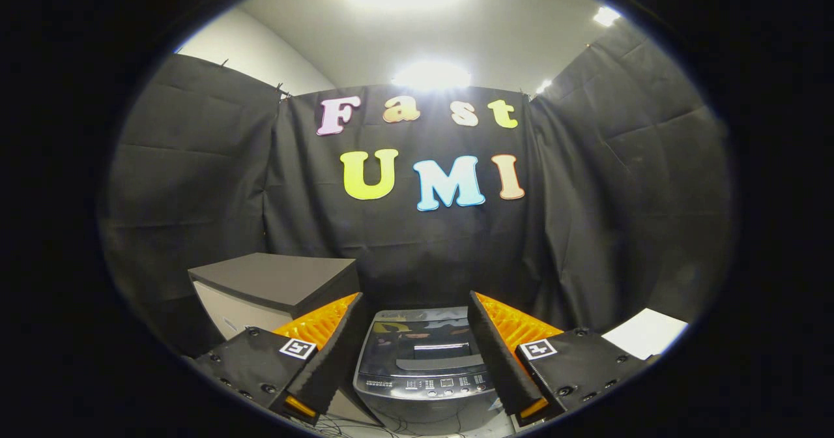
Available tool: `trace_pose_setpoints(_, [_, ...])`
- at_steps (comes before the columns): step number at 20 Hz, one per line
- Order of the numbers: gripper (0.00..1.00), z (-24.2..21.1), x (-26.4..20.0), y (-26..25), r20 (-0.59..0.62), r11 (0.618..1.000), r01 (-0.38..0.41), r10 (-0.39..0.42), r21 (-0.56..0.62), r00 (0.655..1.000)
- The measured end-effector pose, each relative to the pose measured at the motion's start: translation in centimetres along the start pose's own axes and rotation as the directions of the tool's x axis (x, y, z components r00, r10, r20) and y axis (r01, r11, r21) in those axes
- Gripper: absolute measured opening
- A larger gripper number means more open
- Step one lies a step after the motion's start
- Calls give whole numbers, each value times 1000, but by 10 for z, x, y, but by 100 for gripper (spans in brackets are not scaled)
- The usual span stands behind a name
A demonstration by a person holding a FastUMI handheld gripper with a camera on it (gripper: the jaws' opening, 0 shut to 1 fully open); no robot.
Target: Put the clothes into the washing machine and then close the washing machine lid.
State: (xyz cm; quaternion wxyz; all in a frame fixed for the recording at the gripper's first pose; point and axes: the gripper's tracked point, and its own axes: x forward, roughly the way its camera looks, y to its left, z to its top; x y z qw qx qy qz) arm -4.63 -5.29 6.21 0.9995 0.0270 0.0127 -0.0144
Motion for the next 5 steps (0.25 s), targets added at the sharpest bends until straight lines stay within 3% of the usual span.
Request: trace_pose_setpoints(5, [97,-1,-8,-1,4,1000,2,-2,6,1000])
